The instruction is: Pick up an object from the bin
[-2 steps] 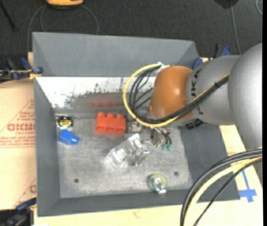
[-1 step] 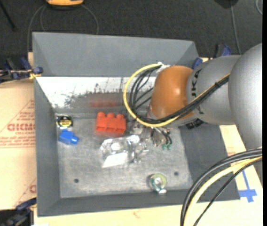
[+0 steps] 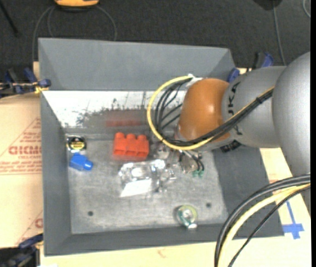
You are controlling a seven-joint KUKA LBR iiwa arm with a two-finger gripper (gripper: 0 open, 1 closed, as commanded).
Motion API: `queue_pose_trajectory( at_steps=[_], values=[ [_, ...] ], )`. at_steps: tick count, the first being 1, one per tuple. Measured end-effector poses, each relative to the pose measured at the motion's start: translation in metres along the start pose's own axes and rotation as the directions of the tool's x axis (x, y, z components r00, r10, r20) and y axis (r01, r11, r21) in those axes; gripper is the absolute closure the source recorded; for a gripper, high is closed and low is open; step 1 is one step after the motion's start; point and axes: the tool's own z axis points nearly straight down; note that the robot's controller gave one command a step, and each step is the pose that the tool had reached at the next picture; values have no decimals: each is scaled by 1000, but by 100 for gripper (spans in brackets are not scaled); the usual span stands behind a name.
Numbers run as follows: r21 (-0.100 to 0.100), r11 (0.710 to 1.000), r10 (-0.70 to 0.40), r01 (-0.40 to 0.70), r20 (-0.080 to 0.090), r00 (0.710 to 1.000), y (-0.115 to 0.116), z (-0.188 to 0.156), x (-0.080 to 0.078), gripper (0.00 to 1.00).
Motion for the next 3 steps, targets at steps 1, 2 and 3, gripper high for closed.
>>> queue_pose_trajectory(
  at_steps=[1,2,3],
  values=[
    [-5,1000,-26,26,-10,1000,-4,0,-6,100],
    [0,1000,-10,10,-3,1000,-11,-69,-10,100],
    [4,1000,0,0,-4,1000,-24,-178,4,100]
  ],
)
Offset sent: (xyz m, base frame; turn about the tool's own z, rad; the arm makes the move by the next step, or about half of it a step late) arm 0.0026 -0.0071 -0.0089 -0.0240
